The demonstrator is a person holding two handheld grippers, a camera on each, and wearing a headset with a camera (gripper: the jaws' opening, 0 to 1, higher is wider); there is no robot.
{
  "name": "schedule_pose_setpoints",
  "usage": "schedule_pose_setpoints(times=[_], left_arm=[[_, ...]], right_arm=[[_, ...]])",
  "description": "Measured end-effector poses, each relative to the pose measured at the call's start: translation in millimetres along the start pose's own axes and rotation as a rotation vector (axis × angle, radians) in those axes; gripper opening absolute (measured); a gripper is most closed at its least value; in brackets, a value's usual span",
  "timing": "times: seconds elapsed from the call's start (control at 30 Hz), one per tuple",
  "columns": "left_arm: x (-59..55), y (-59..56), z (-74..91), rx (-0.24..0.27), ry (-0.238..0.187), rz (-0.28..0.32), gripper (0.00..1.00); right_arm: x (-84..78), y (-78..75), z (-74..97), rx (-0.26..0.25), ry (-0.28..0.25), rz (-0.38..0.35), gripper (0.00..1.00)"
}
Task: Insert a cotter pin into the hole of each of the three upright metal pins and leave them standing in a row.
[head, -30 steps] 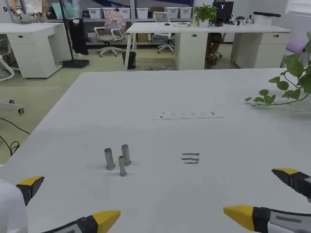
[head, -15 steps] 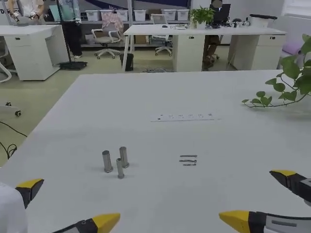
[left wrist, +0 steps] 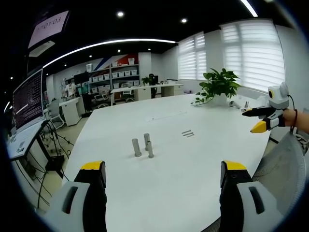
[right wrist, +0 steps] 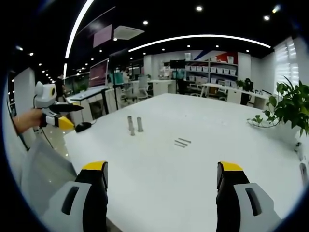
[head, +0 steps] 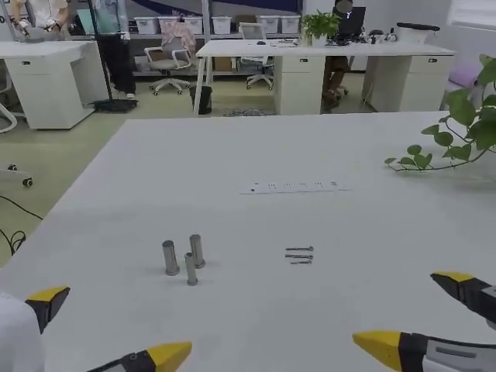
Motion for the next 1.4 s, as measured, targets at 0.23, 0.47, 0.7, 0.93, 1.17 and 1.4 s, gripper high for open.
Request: schedule_pose_setpoints(times=[0.23, 0.47, 0.7, 0.93, 1.17, 1.4], left_arm=[[-0.9, -0.3, 0.1, 0.000, 0.001, -0.001, 0.99], [-0.5, -0.5, 0.4, -0.001, 0.000, -0.001, 0.99], [0.2, -0.9, 1.0, -0.002, -0.002, -0.001, 0.99], [0.0, -1.8, 2.4, -0.003, -0.005, 0.000, 0.98], [-0.5, -2.0, 3.6, -0.004, -0.006, -0.001, 0.98], [-0.4, -2.1, 2.4, -0.004, -0.007, 0.000, 0.98]], right_arm=[[-0.1, -2.0, 0.5, -0.009, -0.001, -0.006, 0.95], [-0.5, -3.4, 0.3, -0.015, -0.005, -0.009, 0.96], [-0.9, -1.4, -0.3, -0.008, -0.005, -0.010, 0.99], [1.9, -2.0, -1.3, -0.017, -0.017, -0.018, 1.00], [0.7, -1.1, -1.8, -0.016, -0.018, -0.024, 1.00], [1.5, 0.0, -4.2, -0.013, -0.027, -0.037, 0.94]])
Point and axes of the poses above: the centre of the closed fingertips' face, and the gripper's own axes: z roughly backward along the fingers, y roughly to its left, x roughly out of its top, the point moved 1 cm from there along z, roughly backward along the fingers, and after that the axes turned 15 degrees about -x, right-handed, at the moved point
